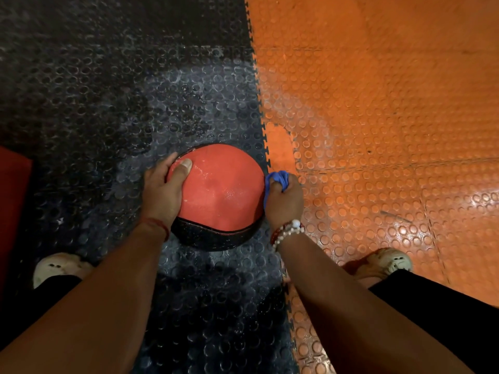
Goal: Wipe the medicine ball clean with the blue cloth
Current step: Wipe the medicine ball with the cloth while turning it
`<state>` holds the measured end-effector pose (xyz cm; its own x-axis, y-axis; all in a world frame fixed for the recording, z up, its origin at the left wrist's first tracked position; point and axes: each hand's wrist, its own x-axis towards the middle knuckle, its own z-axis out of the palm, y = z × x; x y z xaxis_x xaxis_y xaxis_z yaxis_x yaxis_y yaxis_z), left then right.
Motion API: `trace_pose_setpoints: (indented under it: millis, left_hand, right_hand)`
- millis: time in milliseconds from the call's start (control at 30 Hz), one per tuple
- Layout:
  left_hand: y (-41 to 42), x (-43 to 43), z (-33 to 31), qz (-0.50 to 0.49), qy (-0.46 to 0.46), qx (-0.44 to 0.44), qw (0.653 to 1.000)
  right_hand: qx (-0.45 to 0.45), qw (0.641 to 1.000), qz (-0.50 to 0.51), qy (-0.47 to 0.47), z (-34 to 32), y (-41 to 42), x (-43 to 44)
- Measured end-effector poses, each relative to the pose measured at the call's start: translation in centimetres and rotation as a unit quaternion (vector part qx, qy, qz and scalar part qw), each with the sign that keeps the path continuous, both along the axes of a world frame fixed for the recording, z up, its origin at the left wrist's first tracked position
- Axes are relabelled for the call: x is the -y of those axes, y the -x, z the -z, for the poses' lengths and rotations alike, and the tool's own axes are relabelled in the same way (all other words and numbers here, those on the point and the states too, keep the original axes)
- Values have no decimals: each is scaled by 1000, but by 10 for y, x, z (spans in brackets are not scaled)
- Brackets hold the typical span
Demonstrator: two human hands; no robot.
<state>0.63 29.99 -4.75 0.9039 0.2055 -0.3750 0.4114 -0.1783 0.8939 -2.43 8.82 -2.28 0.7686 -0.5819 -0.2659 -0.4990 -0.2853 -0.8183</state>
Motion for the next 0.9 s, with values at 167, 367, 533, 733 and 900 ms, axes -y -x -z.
trace_pose_setpoints:
  millis: [167, 367, 533, 733, 900]
  left_hand:
    - [1, 2, -1, -12, -8, -1, 1000]
    - [-4, -3, 1, 2, 2, -7, 1000]
    - [-3, -4, -3, 6, 3, -3, 1000]
    - [2, 2, -5, -7, -13, 1, 1000]
    - [-5, 3, -4, -8, 13, -25, 1000]
  right_hand:
    - [-109, 990, -10, -90, 23, -1, 18]
    - [-96, 979, 83, -160, 31, 37, 3]
    - [4, 999, 9, -47, -4, 18, 0]
    - [-100, 993, -22, -53, 25, -12, 16]
    - [-142, 976, 61, -153, 31, 29, 9]
